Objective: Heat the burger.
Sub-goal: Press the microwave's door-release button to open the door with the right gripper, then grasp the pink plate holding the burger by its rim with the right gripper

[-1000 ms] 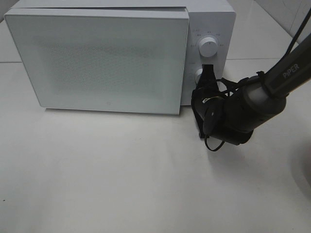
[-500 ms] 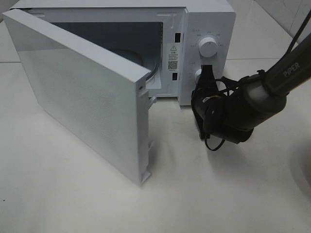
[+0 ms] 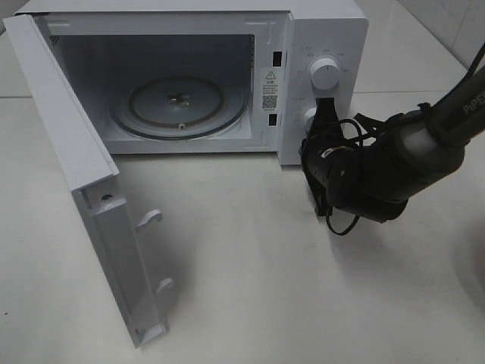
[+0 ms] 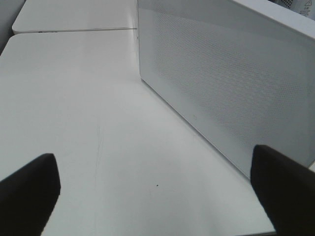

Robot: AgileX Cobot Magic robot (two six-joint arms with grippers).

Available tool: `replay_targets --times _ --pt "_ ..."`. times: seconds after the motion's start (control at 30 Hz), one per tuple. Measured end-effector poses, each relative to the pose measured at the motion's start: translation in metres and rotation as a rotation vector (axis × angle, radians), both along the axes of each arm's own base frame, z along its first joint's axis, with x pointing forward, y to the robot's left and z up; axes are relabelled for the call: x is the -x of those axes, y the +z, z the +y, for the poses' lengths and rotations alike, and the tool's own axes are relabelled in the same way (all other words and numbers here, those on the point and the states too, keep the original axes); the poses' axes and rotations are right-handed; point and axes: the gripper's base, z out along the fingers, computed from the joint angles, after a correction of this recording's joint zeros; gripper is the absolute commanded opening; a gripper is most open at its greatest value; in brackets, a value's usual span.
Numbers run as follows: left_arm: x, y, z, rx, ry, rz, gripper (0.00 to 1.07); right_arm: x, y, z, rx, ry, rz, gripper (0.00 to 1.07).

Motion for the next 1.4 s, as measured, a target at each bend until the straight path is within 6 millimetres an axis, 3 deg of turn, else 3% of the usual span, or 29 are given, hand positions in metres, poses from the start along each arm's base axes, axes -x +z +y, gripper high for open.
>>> replay_targets --times 0.6,1.03,1.4 --pt "0.0 0.0 0.0 0.0 0.0 0.0 1.0 0.05 0.025 -0.012 0.045 0.166 0.13 0.0" --pt "0.0 0.0 0.0 0.0 0.0 0.0 1.0 0.076 0.046 -0.006 0.277 0.587 0.296 0.0" --pt "0.0 0.0 0.0 0.0 0.0 0.0 1.0 0.08 0.072 -0.02 0.708 1.096 0.433 0.01"
